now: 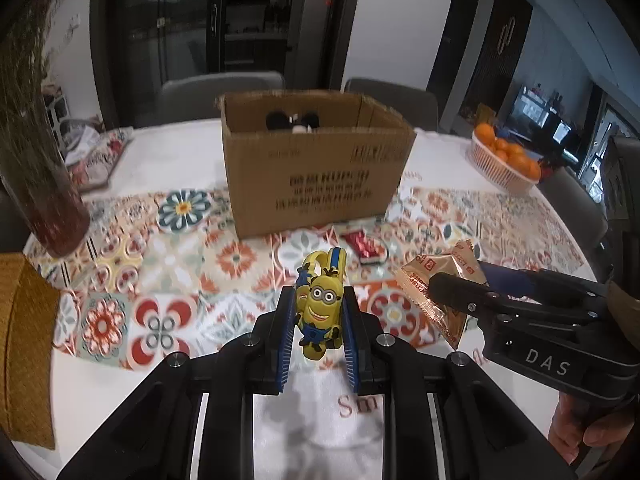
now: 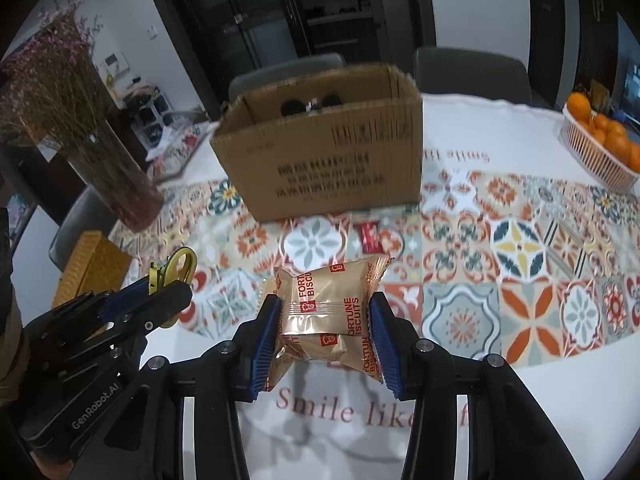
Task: Organize soft objects
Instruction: 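Carry the Minion figure and biscuit packet over the cardboard box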
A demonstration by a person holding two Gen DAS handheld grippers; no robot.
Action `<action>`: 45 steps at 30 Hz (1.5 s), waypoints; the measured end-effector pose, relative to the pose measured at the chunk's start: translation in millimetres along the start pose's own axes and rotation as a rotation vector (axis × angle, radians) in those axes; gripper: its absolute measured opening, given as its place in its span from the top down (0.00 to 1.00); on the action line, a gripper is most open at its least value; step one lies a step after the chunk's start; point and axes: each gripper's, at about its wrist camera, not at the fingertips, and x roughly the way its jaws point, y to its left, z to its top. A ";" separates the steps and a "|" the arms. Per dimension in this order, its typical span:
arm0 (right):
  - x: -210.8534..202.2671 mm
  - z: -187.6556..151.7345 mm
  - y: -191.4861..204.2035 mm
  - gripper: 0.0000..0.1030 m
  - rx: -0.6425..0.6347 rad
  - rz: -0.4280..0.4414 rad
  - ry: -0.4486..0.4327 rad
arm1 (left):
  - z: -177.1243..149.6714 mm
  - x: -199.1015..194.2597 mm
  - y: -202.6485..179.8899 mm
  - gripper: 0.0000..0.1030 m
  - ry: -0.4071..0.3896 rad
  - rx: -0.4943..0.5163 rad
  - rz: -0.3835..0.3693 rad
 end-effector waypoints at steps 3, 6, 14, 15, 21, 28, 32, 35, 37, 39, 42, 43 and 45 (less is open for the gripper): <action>-8.3 7.5 2.0 0.55 -0.007 0.002 -0.036 | 10.4 -6.9 -1.2 0.78 -0.033 0.006 -0.002; -15.9 17.1 3.4 0.55 -0.011 0.002 -0.075 | 21.1 -13.9 -2.5 0.78 -0.070 0.015 0.002; -29.9 44.8 4.1 0.55 -0.020 0.003 -0.169 | 49.6 -22.2 -3.2 0.78 -0.140 0.025 0.003; -31.3 48.0 4.4 0.55 -0.021 0.003 -0.178 | 53.7 -22.6 -3.2 0.78 -0.148 0.026 0.002; -39.1 70.1 3.5 0.55 -0.022 0.002 -0.237 | 75.2 -23.0 -2.9 0.78 -0.191 0.026 0.006; -38.5 97.3 4.1 0.55 -0.037 -0.003 -0.283 | 102.4 -16.2 0.6 0.78 -0.227 0.026 0.021; -34.8 113.7 4.5 0.55 -0.045 0.000 -0.299 | 116.7 -11.1 2.3 0.78 -0.239 0.030 0.034; -29.9 125.5 3.8 0.55 -0.053 -0.001 -0.304 | 125.8 -6.2 4.4 0.78 -0.246 0.031 0.042; -26.2 133.2 2.6 0.55 -0.055 -0.004 -0.305 | 132.2 -2.2 6.1 0.78 -0.246 0.031 0.046; -21.2 141.4 0.9 0.55 -0.054 0.004 -0.301 | 140.6 4.3 8.6 0.78 -0.238 0.026 0.045; -12.4 152.0 -0.7 0.55 -0.059 0.012 -0.293 | 151.1 14.8 12.4 0.78 -0.225 0.020 0.043; -9.4 155.2 -1.0 0.55 -0.063 0.008 -0.293 | 154.4 19.0 13.4 0.78 -0.220 0.021 0.048; -2.5 162.0 -2.3 0.55 -0.067 0.004 -0.286 | 160.2 26.2 14.5 0.78 -0.207 0.021 0.054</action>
